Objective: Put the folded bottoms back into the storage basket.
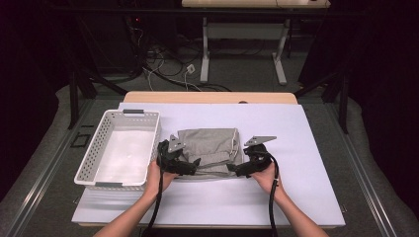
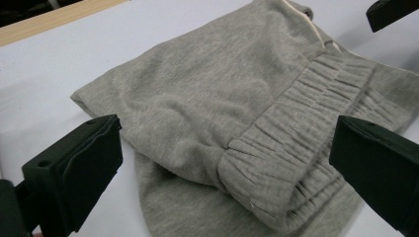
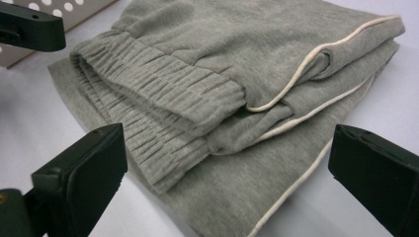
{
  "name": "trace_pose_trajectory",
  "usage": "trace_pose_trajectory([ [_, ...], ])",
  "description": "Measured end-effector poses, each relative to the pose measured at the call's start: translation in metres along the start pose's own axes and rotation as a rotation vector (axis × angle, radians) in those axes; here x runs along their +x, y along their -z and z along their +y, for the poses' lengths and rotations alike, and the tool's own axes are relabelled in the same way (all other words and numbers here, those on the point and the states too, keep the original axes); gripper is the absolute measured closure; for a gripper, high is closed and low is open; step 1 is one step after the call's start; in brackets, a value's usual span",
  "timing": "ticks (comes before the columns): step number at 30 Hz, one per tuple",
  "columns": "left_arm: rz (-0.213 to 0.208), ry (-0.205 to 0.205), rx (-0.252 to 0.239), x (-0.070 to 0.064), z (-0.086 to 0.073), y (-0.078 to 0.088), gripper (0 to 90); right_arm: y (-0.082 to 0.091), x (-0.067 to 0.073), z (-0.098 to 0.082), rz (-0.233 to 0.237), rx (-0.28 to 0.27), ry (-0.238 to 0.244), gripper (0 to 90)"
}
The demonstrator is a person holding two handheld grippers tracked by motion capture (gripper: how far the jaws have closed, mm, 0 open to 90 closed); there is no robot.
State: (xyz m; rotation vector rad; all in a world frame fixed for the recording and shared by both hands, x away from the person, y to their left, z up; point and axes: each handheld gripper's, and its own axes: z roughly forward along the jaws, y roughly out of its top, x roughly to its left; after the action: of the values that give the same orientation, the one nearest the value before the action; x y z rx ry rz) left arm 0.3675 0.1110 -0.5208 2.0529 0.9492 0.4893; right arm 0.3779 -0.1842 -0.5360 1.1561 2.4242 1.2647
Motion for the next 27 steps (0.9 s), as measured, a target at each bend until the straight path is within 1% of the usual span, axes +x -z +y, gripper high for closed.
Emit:
trace_pose_trajectory([
  [5, 0.009, 0.01, 0.013, 0.002, 0.004, -0.007, 0.0, -0.004, -0.004, 0.003, -0.018, 0.011, -0.009, 1.2],
  [9, 0.015, 0.019, 0.023, 0.003, 0.007, -0.014, 0.1, -0.008, -0.008, 0.006, -0.023, 0.007, -0.026, 1.4],
  [13, 0.025, 0.023, 0.039, 0.005, 0.008, -0.022, 0.1, -0.012, -0.011, 0.008, -0.028, 0.011, -0.031, 1.5],
  [18, 0.032, 0.048, 0.051, 0.01, 0.01, -0.027, 0.2, -0.017, -0.014, 0.012, -0.03, 0.011, -0.048, 1.8],
  [23, 0.038, 0.062, 0.07, 0.013, 0.011, -0.034, 0.7, -0.022, -0.018, 0.016, -0.031, 0.007, -0.06, 2.5],
  [24, 0.04, 0.066, 0.075, 0.014, 0.011, -0.036, 0.8, -0.023, -0.018, 0.017, -0.032, 0.009, -0.071, 2.6],
  [27, 0.044, 0.066, 0.088, 0.015, 0.011, -0.041, 0.8, -0.025, -0.02, 0.019, -0.038, 0.005, -0.085, 4.2],
])
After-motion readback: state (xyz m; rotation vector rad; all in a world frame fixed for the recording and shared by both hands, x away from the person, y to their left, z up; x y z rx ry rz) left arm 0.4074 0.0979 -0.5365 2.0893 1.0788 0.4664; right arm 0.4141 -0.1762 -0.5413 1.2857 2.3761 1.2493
